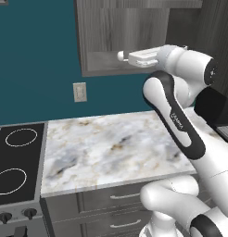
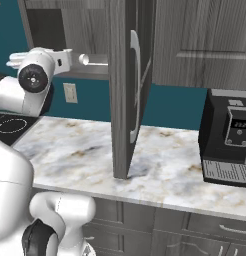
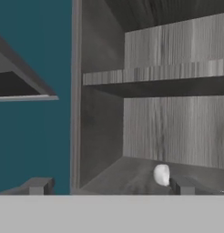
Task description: Open the cabinet and move the ladle to the pot. Then close the cabinet.
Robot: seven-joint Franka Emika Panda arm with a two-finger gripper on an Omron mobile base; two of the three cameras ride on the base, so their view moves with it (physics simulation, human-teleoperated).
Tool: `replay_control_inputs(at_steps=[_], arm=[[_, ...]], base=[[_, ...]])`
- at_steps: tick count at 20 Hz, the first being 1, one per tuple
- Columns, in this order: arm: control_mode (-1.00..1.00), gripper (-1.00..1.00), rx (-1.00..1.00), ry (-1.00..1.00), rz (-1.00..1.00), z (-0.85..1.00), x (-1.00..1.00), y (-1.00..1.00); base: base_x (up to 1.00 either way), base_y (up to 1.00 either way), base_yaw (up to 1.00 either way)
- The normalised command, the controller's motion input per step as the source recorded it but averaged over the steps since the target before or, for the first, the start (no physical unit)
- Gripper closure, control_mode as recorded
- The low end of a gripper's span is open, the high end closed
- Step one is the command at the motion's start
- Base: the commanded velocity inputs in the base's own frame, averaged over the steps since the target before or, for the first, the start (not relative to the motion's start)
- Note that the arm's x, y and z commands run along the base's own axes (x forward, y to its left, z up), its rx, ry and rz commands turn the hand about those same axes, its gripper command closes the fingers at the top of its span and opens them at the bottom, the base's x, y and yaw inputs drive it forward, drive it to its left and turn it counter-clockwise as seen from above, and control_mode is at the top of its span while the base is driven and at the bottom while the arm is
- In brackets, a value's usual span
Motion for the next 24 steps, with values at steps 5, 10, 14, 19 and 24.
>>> replay_control_inputs(at_steps=[5,10,14,19,24], arm=[[-1.0,-1.0,0.0,0.0,0.0,0.0,0.02,0.2],[-1.0,-1.0,0.0,0.0,0.0,0.0,0.01,0.28],[-1.0,-1.0,0.0,0.0,0.0,-0.03,0.02,0.13],[-1.0,-1.0,0.0,0.0,0.0,-0.13,0.14,0.01],[-1.0,-1.0,0.0,0.0,0.0,-0.01,0.45,0.0]], base=[[0.0,0.0,0.0],[0.0,0.0,0.0],[0.0,0.0,0.0],[0.0,0.0,0.0],[0.0,0.0,0.0]])
